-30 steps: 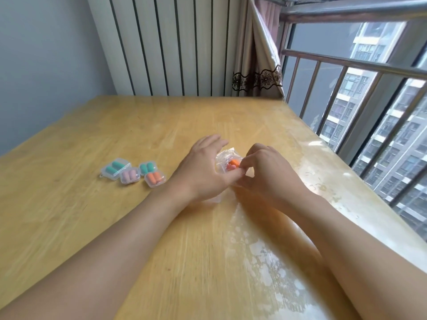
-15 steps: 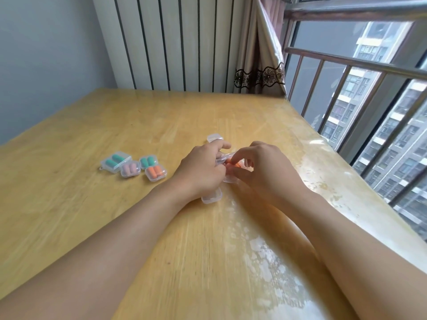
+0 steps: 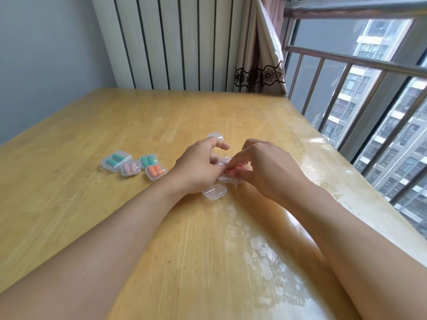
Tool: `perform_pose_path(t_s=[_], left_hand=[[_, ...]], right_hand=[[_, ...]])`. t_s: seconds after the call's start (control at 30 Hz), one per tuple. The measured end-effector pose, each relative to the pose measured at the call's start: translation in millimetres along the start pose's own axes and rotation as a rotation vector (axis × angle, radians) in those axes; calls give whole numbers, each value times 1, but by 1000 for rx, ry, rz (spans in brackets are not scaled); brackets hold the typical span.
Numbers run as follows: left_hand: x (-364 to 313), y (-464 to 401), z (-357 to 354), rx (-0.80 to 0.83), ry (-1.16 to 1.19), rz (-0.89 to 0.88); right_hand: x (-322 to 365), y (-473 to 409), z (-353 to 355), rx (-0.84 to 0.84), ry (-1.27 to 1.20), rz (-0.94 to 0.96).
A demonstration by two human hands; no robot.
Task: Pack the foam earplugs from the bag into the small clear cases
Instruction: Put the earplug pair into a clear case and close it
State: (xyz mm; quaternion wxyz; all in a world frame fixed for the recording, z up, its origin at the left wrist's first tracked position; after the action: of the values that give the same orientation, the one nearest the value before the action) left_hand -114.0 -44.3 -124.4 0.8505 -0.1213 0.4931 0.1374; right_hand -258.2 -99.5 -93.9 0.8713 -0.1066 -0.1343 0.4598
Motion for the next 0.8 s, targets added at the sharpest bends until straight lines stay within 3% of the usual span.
perform_pose_path(t_s=[0.23,0.43,0.6,0.8], left_hand=[[2,2,5,25,139,24],[-1,8,-2,-162,-111,-169],[-3,8,-2,-156,-95,-192],[-2,7,-3,-130,-96,-178]], right_hand=[[4,-2,-1,17,8,38],[-3,-1,-5,2,-10,39],[-10,-1,0,26,-116,7],[-9,0,1,56,0,-47]])
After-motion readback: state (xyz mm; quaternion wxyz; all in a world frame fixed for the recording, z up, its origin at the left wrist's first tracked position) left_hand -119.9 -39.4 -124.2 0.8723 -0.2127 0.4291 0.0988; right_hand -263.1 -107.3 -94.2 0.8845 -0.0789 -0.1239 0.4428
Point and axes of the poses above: each hand's wrist, its own y-axis away from the middle knuckle, its own z-axis out of the back of the hand, x = y × z, the point moved 4 cm from there along -y, towards the middle knuckle, and after that the axes turned 5 degrees about y, right-handed, at the moved point
